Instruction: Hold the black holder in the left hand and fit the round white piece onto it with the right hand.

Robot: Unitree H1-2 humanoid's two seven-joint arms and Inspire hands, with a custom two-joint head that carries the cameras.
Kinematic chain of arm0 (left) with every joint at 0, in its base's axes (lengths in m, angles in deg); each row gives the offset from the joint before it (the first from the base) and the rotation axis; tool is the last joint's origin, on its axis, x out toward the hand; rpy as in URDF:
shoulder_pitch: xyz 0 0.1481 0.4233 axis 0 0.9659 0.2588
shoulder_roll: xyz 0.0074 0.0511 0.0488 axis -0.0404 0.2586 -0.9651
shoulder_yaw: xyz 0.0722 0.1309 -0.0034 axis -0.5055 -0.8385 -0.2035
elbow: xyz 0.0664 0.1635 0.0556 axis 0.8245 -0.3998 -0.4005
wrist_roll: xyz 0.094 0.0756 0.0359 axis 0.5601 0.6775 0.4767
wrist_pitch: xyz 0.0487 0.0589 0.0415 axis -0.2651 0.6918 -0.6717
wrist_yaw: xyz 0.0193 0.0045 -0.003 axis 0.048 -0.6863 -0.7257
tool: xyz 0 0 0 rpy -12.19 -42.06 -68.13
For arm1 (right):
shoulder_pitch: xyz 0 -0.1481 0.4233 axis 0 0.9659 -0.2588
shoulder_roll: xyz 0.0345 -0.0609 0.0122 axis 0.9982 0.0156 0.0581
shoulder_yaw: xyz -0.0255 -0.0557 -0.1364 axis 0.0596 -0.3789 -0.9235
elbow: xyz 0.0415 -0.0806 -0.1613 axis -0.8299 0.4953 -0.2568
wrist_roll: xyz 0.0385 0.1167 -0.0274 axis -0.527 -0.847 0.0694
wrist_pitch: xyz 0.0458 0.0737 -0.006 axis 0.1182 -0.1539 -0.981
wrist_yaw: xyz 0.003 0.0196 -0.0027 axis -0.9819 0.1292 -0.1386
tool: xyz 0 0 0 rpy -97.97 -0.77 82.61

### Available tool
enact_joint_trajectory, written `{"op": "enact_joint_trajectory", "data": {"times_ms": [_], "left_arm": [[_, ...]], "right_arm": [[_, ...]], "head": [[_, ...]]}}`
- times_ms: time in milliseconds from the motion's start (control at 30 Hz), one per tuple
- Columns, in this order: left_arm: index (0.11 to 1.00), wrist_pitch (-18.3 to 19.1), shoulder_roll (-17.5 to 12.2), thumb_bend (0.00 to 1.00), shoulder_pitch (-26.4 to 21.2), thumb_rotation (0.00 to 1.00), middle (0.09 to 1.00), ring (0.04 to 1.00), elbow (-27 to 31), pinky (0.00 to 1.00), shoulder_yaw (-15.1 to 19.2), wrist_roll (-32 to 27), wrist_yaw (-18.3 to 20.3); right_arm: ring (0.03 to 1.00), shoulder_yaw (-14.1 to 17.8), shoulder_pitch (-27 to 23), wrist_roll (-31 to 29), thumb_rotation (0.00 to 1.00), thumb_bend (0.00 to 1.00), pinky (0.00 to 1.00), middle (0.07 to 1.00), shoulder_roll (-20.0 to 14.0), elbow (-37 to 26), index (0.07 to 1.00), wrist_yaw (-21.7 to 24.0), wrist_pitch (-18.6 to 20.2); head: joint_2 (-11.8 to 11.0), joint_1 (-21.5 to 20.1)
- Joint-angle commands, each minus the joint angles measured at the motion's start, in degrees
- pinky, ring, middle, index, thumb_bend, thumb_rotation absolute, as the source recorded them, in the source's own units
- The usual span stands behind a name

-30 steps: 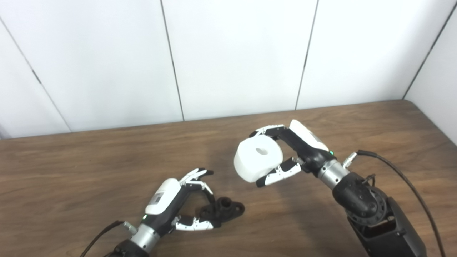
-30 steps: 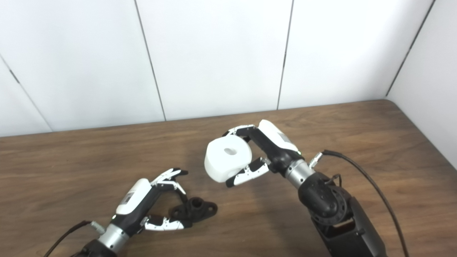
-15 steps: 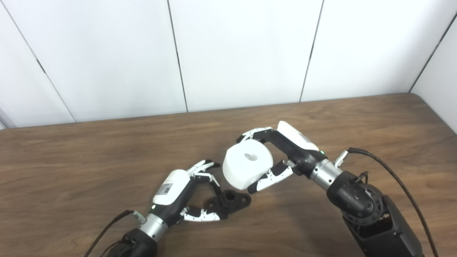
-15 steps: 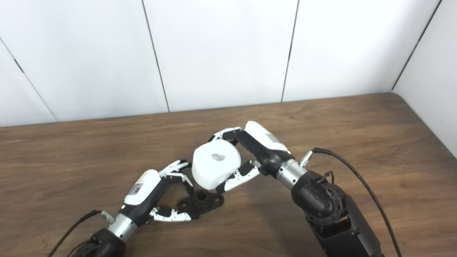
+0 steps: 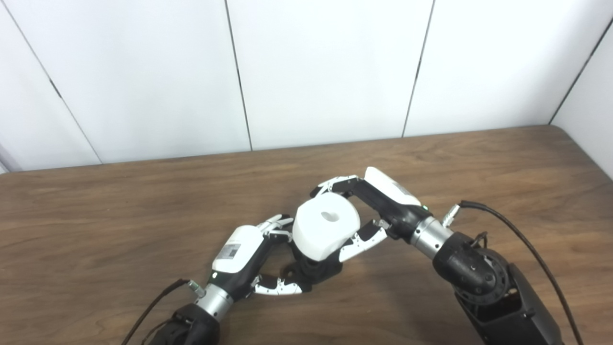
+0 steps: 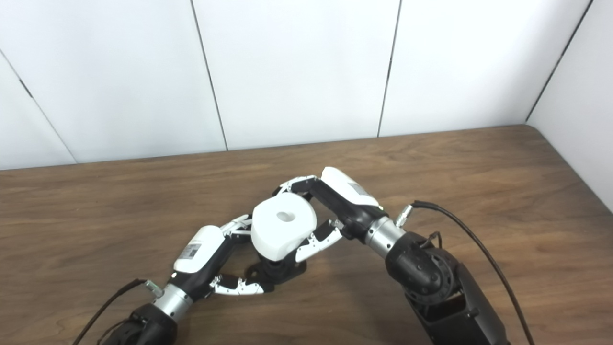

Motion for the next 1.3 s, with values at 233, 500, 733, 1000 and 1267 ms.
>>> {"op": "enact_joint_trajectory", "data": {"times_ms": [233, 500, 733, 1000, 1267], "left_arm": [[0.481, 6.7, -0.6, 0.52, 3.2, 0.06, 0.874, 0.927, -2.8, 0.82, -1.9, 1.6, 5.5], [0.481, 7.3, -0.7, 0.52, 3.3, 0.06, 0.873, 0.926, -2.3, 0.82, -2.1, 1.4, 5.5], [0.482, 7.8, -1.1, 0.52, 3.5, 0.06, 0.877, 0.932, -1.6, 0.83, -2.3, 1.1, 5.8], [0.481, 8.5, -1.2, 0.52, 3.8, 0.06, 0.880, 0.935, -0.9, 0.83, -2.2, 0.8, 6.2], [0.481, 8.5, -1.2, 0.52, 3.8, 0.06, 0.879, 0.932, -0.8, 0.82, -2.2, 0.8, 6.3]], "right_arm": [[0.768, -0.7, -1.3, -0.1, 0.13, 0.52, 0.66, 0.756, -0.1, -1.1, 0.481, 1.1, -1.4], [0.755, -1.7, -0.9, 0.7, 0.13, 0.52, 0.66, 0.746, -1.1, 0.1, 0.480, 2.1, -2.6], [0.750, -2.2, -0.6, 1.7, 0.13, 0.52, 0.65, 0.746, -1.5, 1.1, 0.480, 2.6, -3.4], [0.764, -2.1, -0.6, 1.7, 0.13, 0.52, 0.67, 0.754, -1.5, 2.8, 0.481, 2.9, -4.0], [0.764, -1.7, -0.9, 1.3, 0.13, 0.52, 0.67, 0.753, -1.2, 4.2, 0.481, 2.6, -4.7]], "head": [[0.3, 0.1], [0.8, 0.4], [1.0, 0.3], [1.1, 0.2], [1.3, 0.2]]}}
